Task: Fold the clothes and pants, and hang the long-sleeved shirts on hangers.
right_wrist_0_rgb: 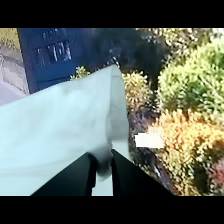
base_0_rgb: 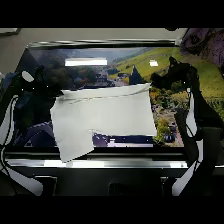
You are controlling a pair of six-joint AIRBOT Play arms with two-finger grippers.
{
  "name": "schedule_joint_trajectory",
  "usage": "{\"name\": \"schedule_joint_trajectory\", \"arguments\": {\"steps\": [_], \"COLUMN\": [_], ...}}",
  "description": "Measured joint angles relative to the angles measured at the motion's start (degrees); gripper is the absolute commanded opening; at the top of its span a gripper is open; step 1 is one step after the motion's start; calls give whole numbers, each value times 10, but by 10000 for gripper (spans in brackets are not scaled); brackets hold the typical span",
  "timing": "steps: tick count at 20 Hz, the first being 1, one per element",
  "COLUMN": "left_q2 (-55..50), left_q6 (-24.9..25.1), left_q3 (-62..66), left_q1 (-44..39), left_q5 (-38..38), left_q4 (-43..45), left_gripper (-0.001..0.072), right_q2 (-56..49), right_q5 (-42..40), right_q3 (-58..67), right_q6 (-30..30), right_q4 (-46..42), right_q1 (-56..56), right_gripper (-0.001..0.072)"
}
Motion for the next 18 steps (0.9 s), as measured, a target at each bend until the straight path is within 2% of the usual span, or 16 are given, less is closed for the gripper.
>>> {"name": "schedule_joint_trajectory", "arguments": {"steps": [2,4,7,9,14,18], "left_q2": [6,27,77,128,285,359], "left_q6": [4,16,29,37,45,46], "left_q3": [2,2,-27,-87,-314,-427], "left_q1": [9,32,81,118,183,198], "left_q5": [-16,-49,-103,-125,-104,-68], "left_q4": [-2,1,5,7,-4,-14], "left_gripper": [527,527,528,528,528,528], "right_q2": [8,30,83,141,278,320], "right_q5": [-20,-64,-116,-136,-158,-150], "right_q3": [0,-1,-36,-110,-378,-534], "right_q6": [-12,-50,-95,-115,-159,-197], "right_q4": [-5,-10,5,17,34,65], "right_q1": [-1,-11,-54,-98,-178,-193], "right_gripper": [182,309,331,471,472,472]}}
